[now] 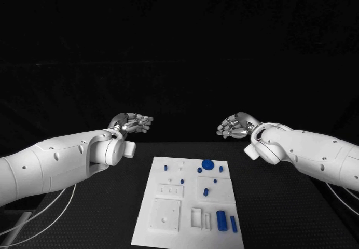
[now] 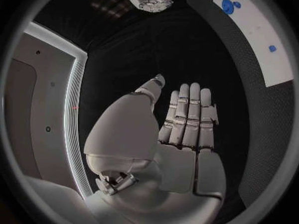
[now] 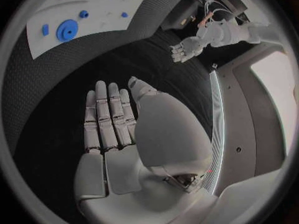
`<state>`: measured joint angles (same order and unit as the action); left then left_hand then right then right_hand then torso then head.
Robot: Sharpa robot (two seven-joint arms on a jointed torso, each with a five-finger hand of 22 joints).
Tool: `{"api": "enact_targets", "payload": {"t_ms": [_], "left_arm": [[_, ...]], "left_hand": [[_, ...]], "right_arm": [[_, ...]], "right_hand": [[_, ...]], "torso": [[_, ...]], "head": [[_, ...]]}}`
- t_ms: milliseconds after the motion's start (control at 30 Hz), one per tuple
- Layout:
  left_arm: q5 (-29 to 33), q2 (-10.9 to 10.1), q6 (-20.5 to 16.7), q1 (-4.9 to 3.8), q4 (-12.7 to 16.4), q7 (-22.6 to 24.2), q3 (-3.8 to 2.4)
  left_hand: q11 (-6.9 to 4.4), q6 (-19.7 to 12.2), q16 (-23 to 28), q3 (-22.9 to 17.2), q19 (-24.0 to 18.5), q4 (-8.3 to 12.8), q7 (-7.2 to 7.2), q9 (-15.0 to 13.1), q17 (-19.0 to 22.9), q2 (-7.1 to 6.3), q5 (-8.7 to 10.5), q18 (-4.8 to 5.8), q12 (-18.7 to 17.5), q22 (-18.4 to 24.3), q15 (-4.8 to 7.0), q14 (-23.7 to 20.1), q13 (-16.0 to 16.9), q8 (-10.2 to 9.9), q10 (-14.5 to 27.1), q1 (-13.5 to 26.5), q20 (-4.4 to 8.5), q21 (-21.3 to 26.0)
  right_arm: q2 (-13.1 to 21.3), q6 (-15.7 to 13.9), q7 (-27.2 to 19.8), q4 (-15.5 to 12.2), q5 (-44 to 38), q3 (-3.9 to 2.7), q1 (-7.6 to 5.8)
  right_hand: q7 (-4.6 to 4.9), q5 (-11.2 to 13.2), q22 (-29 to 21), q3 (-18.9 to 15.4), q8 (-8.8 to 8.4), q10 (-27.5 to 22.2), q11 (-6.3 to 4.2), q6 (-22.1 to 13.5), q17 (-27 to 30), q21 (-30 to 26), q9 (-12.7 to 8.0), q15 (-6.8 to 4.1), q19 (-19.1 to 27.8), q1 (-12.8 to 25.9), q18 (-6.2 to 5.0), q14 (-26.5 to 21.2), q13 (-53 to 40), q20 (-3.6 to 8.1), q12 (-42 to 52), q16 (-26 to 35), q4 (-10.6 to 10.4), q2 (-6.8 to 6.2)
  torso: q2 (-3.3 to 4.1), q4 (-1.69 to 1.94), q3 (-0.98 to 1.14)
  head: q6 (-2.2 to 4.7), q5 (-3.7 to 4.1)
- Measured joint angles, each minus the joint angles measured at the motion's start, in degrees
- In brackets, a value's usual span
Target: Assemble the parts on the task board
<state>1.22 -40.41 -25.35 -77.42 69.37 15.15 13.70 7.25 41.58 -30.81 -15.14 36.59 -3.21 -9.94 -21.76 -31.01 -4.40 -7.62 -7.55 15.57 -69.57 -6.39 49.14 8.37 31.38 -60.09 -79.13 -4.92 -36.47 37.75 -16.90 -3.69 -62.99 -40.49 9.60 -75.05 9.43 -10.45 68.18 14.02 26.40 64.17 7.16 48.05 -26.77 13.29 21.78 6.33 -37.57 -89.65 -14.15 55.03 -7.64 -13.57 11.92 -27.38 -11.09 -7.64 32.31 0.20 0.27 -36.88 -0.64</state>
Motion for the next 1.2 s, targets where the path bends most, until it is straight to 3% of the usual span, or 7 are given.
{"api": "enact_targets", "payload": {"t_ms": [133, 333, 567, 633, 767, 967, 1200], "left_arm": [[-0.78, -1.45, 0.54, -0.04, 2.31, 0.25, -0.02], [-2.59, -3.94, 2.06, -0.85, 7.12, 0.53, -0.09], [-4.15, -6.05, 3.84, -0.84, 11.14, 0.75, -0.08], [-4.41, -6.6, 4.21, -0.84, 12.22, 0.77, -0.08], [-4.73, -7.09, 4.75, -0.83, 13.41, 0.8, -0.08], [-4.97, -7.21, 5.33, -0.83, 14.33, 0.82, -0.08], [-5.04, -6.65, 5.84, -0.82, 14.15, 0.82, -0.08]], "left_hand": [[-0.93, 3.26, -1.13, 0.55, 2.99, 3.31, 0.6, 0.71, -0.97, 0.78, -0.75, -0.39, 0.37, 0.45, 1.55, 4.53, 0.41, -0.86, -3.95, -0.78, 1.46, -1.63], [-1.12, 3.98, -1.13, 0.55, 5.01, 6.39, 0.53, 1.44, -2.12, 0.69, -0.75, 0.03, -1.47, 1.11, 2.68, 7.18, 0.12, -3.07, -4.93, 1.03, 3.08, -2.88], [-0.89, 3.98, -0.82, 0.56, 5.52, 6.7, 0.53, 1.65, -2.6, -0.33, -0.75, 0.5, -2.72, 1.42, 2.5, 7.8, -0.13, -3.92, -4.71, 3.52, 3.58, -3.45], [-0.89, 3.98, -0.82, 0.4, 5.52, 6.86, 0.53, 1.65, -2.67, -0.36, -0.75, 0.52, -2.72, 1.48, 2.5, 7.8, -0.13, -3.92, -4.71, 3.54, 3.58, -3.45], [-0.9, 3.77, -0.27, 0.12, 5.51, 7.14, 0.32, 1.7, -2.75, -0.62, -0.61, 0.58, -3.24, 1.71, 2.5, 7.8, -0.23, -4.31, -4.71, 4.31, 3.59, -3.45], [-0.69, 3.77, -0.02, -0.15, 5.17, 7.41, 0.32, 1.7, -2.87, -0.73, -0.34, 0.97, -3.8, 1.93, 2.5, 7.8, -0.3, -4.58, -4.5, 4.99, 3.92, -3.45], [-0.69, 3.77, 0.61, -0.69, 4.87, 7.95, 0.33, 1.7, -2.98, -0.93, -0.34, 1.4, -4.27, 2.24, 2.28, 7.57, -0.37, -4.93, -4.5, 5.67, 4.22, -3.45]], "right_arm": [[-0.28, 0.14, 0.32, -0.33, -8.06, 0.0, 0.0], [-0.83, 0.16, 0.74, -0.99, -20.29, 0.0, 0.01], [-1.77, 0.35, 1.71, -1.32, -32.48, 0.01, 0.99], [-1.89, 0.42, 2.06, -1.37, -35.43, 0.02, 1.09], [-2.3, 0.51, 2.61, -1.64, -39.74, -0.06, 1.56], [-3.02, 0.98, 3.19, -2.03, -43.95, 0.01, 2.75], [-3.84, 1.29, 3.82, -1.58, -47.24, 0.01, 3.58]], "right_hand": [[-0.56, -0.21, -0.65, 2.48, -0.93, 3.35, -1.14, 1.99, -2.64, 1.09, 0.12, -2.45, -6.06, 1.8, -0.5, 5.15, -0.48, 1.13, -0.5, -1.76, 2.36, -0.93], [-0.59, -0.2, -0.46, 5.86, -3.18, 4.24, -1.02, 2.37, -7.28, 4.04, 0.02, -5.91, -15.23, 8.41, -0.51, 13.31, -0.54, 4.21, -3.4, -4.14, 8.95, -1.47], [-0.6, -0.14, 1.86, 10.04, -5.27, 3.59, -1.02, 2.38, -13.03, 8.58, -0.34, -6.65, -23.96, 15.26, -0.49, 20.38, 0.43, 7.6, -6.83, -10.65, 17.84, -2.11], [-0.6, 0.25, 4.12, 12.88, -6.0, 3.59, -1.02, 2.37, -15.8, 11.15, -0.42, -6.8, -26.63, 18.48, 0.04, 21.56, 0.8, 8.95, -7.7, -15.11, 21.98, -2.02], [-0.6, 0.47, 6.68, 17.05, -6.46, 3.59, -1.01, 2.37, -19.27, 15.07, -0.35, -6.78, -29.54, 22.65, 0.33, 22.56, 1.36, 10.79, -7.94, -22.23, 26.42, -1.91], [-0.92, 0.91, 6.77, 18.58, -6.79, 2.67, -0.7, 2.04, -21.69, 19.4, 0.05, -6.73, -31.94, 23.62, 0.33, 23.46, 2.24, 12.35, -7.94, -28.68, 27.6, -2.47], [-1.11, 1.19, 6.77, 19.21, -6.79, 2.17, -0.61, 1.82, -22.07, 21.96, 0.32, -6.25, -32.1, 23.82, 0.46, 22.98, 2.98, 12.8, -7.94, -31.77, 27.46, -2.68]], "torso": [[0.83, 0.09, 0.06], [2.38, 0.32, 0.49], [4.53, 0.83, 0.81], [5.07, 1.01, 0.86], [6.29, 1.4, 0.95], [7.56, 1.9, 0.99], [8.88, 2.29, 1.05]], "head": [[0.54, 0.0], [1.05, 0.24], [1.63, 1.16], [1.84, 1.31], [2.37, 1.71], [2.31, 1.94], [2.11, 2.07]]}}
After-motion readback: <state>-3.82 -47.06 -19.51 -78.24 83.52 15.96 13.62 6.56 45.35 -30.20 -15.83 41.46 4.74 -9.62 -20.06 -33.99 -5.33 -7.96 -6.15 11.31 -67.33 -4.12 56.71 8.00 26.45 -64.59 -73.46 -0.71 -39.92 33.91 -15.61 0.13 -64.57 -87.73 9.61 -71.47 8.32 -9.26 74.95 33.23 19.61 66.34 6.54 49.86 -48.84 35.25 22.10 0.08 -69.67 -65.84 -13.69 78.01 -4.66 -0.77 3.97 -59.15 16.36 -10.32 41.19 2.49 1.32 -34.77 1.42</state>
